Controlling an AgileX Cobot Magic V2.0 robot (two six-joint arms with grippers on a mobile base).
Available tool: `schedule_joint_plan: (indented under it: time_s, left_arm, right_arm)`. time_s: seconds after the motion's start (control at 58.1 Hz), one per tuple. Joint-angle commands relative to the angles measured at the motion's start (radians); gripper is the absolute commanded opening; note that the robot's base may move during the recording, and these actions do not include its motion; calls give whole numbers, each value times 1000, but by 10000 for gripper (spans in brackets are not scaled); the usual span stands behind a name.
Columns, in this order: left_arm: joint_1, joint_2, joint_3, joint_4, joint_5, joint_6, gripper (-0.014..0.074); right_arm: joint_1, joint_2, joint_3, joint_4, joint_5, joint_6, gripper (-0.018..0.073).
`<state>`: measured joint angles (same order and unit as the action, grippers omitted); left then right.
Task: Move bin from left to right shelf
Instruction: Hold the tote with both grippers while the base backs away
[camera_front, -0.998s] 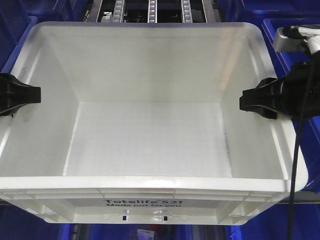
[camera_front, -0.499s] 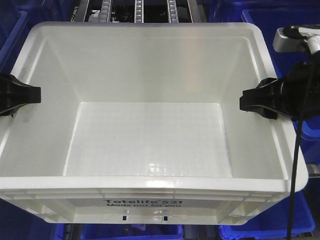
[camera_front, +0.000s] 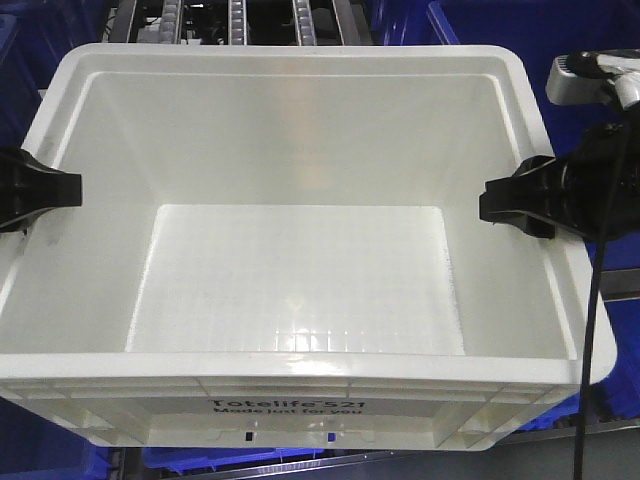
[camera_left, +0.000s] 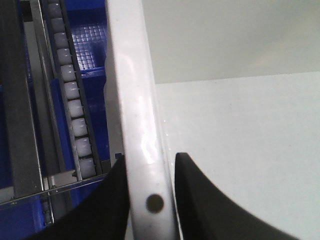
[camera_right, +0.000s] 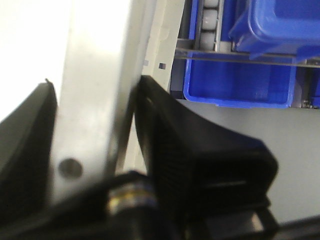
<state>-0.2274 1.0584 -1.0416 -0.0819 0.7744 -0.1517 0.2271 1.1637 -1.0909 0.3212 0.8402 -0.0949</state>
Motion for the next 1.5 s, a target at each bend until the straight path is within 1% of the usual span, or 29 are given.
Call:
schedule_joint_plan:
  time_s: [0.0,1.479]
  left_arm:
    - [-3,-29,-40,26,-114,42,-6]
    - [-3,-29,-40,26,-114,42,-6]
  right_arm:
    - [-8,-38,-39,2,-103,-46,-4]
    - [-8,-38,-39,2,-103,-46,-4]
